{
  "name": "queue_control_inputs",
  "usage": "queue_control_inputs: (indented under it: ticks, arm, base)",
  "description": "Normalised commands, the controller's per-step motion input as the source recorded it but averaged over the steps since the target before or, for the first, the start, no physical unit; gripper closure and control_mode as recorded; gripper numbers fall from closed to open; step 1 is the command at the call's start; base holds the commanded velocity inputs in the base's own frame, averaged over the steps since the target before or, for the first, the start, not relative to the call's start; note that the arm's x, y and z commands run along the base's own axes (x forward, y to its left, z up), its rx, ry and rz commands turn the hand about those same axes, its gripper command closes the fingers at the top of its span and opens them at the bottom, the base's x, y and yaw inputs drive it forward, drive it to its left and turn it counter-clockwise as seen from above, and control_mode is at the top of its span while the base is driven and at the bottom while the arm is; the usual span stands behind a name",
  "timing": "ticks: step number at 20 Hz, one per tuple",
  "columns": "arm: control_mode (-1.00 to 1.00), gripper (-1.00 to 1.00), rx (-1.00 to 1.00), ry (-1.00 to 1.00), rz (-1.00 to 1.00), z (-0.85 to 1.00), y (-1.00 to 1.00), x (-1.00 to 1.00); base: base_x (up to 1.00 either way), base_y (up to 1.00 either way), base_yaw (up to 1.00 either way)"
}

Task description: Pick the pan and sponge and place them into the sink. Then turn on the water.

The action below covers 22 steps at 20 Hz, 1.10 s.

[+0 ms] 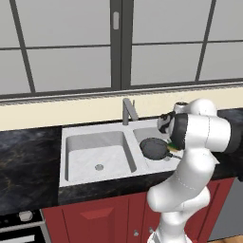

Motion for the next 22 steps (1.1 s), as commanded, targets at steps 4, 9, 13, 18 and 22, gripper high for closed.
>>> queue_control_inputs:
  ticks: [4, 9, 13, 18, 22]
  arm:
    - [-1.0, 1.0, 0.0, -0.01, 0.04, -0.24, -0.06, 0.2]
    - [-1.0, 1.0, 0.0, -0.02, 0.04, -0.21, -0.07, 0.2]
    - [-1.0, 1.0, 0.0, -0.02, 0.04, -0.2, -0.06, 0.22]
    - [-1.0, 1.0, 0.0, -0.02, 0.04, -0.2, -0.03, 0.24]
    - [-1.0, 1.0, 0.0, -0.01, 0.04, -0.2, -0.03, 0.24]
  base:
    - [0.0, 0.0, 0.0]
    - [0.0, 0.0, 0.0]
    - [0.0, 0.0, 0.0]
    - [0.0, 0.0, 0.0]
    - [0.0, 0.0, 0.0]
